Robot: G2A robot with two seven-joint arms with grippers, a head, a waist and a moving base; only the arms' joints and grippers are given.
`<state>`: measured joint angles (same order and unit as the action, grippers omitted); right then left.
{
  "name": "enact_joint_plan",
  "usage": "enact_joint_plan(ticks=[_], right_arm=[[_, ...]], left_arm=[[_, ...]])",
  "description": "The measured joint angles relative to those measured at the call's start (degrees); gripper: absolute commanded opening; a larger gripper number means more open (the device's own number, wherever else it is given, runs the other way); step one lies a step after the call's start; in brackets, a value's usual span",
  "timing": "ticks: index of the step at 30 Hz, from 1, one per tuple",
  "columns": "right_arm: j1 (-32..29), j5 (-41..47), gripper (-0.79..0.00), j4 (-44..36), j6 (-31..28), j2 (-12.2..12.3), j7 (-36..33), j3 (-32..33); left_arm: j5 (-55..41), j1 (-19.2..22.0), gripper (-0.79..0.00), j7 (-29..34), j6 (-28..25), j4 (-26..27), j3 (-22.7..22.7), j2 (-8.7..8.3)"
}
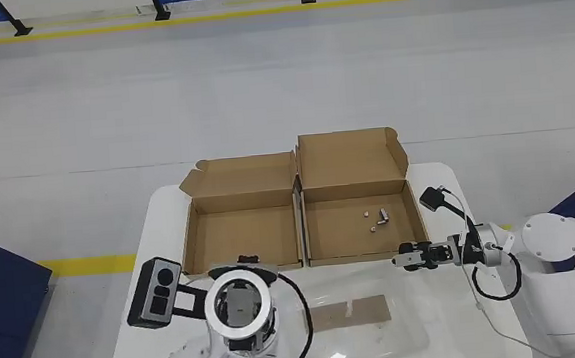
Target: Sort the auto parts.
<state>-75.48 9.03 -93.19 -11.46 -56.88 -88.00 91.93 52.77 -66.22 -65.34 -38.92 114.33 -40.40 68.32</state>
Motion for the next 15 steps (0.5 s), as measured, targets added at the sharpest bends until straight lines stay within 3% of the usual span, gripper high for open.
enact_joint_plan(ticks=[7,15], right_arm=[[0.0,0.0,0.000,0.0,0.0,0.0,0.0,0.0],[0.0,0.0,0.000,0.0,0.0,0.0,0.0,0.0]], left_arm=[[2.1,-0.4,-0.785,1.2,-0.3,0.5,-1.6,0.91],[9.1,-1.7,-0.785,8.3,2.1,1.2,-3.7,1.20]])
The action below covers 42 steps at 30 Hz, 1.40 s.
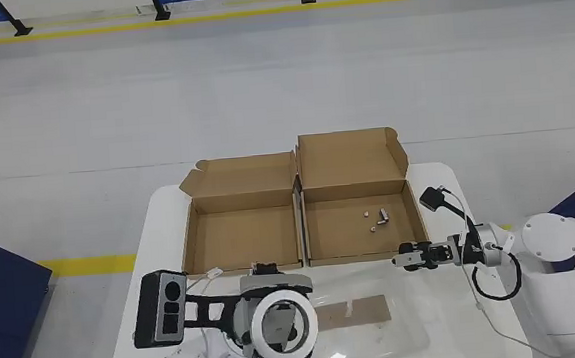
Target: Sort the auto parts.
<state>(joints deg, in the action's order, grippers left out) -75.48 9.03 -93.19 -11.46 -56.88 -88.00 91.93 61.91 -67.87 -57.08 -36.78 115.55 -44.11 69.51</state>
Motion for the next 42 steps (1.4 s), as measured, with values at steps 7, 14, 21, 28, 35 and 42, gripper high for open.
enact_joint_plan(ticks=[7,14,21,28,35,42], right_arm=[[0.0,0.0,0.000,0.0,0.0,0.0,0.0,0.0],[0.0,0.0,0.000,0.0,0.0,0.0,0.0,0.0],[0.0,0.0,0.000,0.0,0.0,0.0,0.0,0.0],[0.0,0.0,0.000,0.0,0.0,0.0,0.0,0.0],[0.0,0.0,0.000,0.0,0.0,0.0,0.0,0.0],[0.0,0.0,0.000,0.0,0.0,0.0,0.0,0.0]], left_arm=[[0.1,-0.6,-0.785,1.6,0.2,1.2,-0.4,0.62],[-3.9,-1.2,-0.785,-1.9,-1.1,1.3,-1.0,1.54],[-6.7,-1.9,-0.785,-4.0,-2.2,1.1,-2.3,2.31],[-3.7,-2.2,-0.785,-1.2,-1.3,0.6,-3.6,2.80],[-2.8,-2.8,-0.785,-0.3,0.4,0.9,-4.6,3.28],[-2.8,-2.8,-0.785,-0.3,0.3,0.9,-4.6,3.27]])
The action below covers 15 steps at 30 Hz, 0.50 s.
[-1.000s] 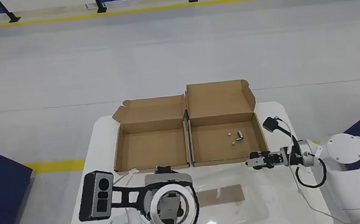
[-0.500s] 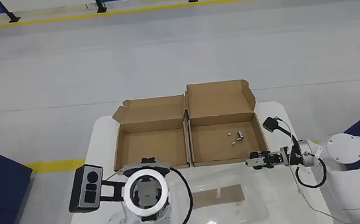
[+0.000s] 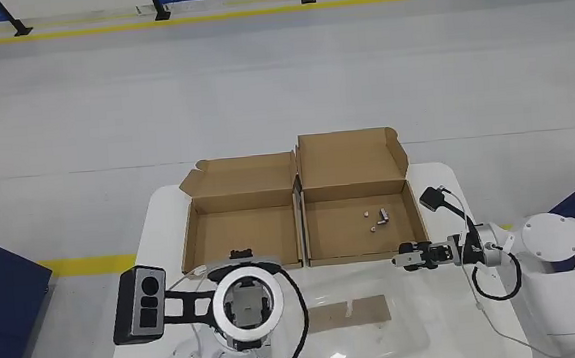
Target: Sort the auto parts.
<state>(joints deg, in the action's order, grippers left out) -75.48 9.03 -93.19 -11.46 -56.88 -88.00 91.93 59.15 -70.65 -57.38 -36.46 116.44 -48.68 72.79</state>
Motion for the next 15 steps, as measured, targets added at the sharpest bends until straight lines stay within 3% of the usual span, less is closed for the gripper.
enact_joint_plan(ticks=[5,11,15], right_arm=[[0.0,0.0,0.000,0.0,0.0,0.0,0.0,0.0],[0.0,0.0,0.000,0.0,0.0,0.0,0.0,0.0],[0.0,0.0,0.000,0.0,0.0,0.0,0.0,0.0]], left_arm=[[-0.2,-0.4,-0.785,0.8,0.6,0.0,-0.3,-0.01],[2.6,-2.5,-0.785,11.3,-0.1,-1.9,-3.8,-0.85],[2.4,-4.0,-0.785,14.1,-1.7,-3.9,-5.7,-1.25]])
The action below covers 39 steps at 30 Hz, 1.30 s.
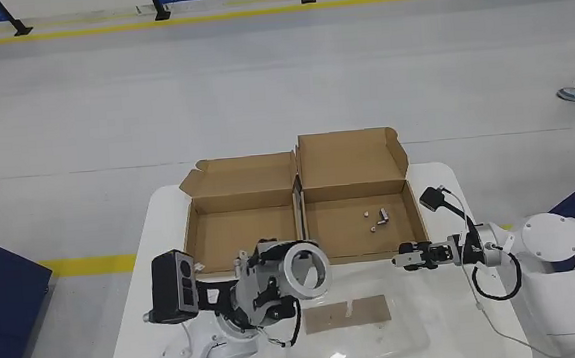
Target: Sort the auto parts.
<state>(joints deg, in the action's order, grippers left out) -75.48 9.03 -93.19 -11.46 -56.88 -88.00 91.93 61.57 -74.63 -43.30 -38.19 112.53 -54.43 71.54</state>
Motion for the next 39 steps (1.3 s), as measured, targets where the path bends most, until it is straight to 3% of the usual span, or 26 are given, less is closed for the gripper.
enact_joint_plan(ticks=[8,17,25,39], right_arm=[[0.0,0.0,0.000,0.0,0.0,0.0,0.0,0.0],[0.0,0.0,0.000,0.0,0.0,0.0,0.0,0.0],[0.0,0.0,0.000,0.0,0.0,0.0,0.0,0.0],[0.0,0.0,0.000,0.0,0.0,0.0,0.0,0.0]], left_arm=[[0.7,-2.3,-0.785,2.1,-1.3,-3.3,-3.4,-0.50],[1.1,-2.4,-0.785,2.5,-1.2,-3.4,-3.5,-0.53],[2.5,-3.6,-0.785,13.7,1.5,-4.5,-5.6,-1.00],[2.6,-6.3,-0.785,19.1,-3.6,-7.0,-10.8,-2.26]])
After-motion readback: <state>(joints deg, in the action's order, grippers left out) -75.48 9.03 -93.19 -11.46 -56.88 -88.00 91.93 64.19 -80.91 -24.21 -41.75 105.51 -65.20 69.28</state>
